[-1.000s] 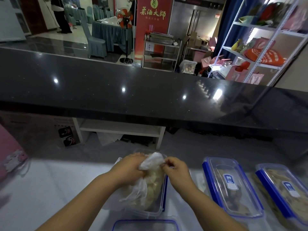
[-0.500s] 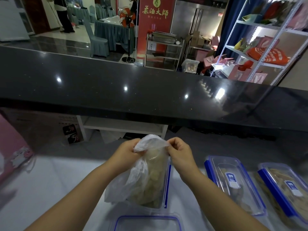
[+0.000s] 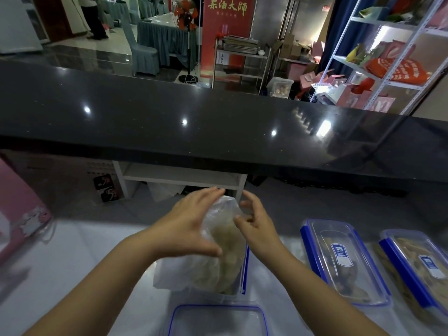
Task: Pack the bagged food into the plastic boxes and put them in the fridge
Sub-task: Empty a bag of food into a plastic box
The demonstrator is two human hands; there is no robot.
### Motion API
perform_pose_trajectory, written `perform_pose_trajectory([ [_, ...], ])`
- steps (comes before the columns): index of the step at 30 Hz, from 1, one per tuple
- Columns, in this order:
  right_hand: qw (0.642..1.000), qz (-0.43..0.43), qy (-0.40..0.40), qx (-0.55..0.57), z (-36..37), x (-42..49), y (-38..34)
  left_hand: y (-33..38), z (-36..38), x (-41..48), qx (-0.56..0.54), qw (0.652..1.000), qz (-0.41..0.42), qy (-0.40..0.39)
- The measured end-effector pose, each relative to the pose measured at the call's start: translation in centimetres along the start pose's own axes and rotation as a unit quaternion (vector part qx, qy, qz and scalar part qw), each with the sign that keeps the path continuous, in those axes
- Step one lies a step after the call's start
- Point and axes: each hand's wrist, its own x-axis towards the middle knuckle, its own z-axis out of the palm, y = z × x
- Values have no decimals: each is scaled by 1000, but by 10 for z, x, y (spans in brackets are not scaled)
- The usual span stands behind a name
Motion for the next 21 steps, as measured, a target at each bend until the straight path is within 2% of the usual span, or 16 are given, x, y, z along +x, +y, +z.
perform_pose_trajectory([
  [3,991,-98,-2,-86,3,1,1,2,16,-8,156,985,54,-47],
  [6,977,-145,-29,-153,7,1,3,-13,33,-3,215,975,38,-41],
  [13,961,-97,-87,-245,6,-4,21,-29,46,21,174,984,31,29],
  [17,932,-117,-87,-332,3,-3,30,-29,44,32,151,987,32,40],
  [21,953,-100,-40,-283,10,3,30,-33,50,39,59,996,17,71],
])
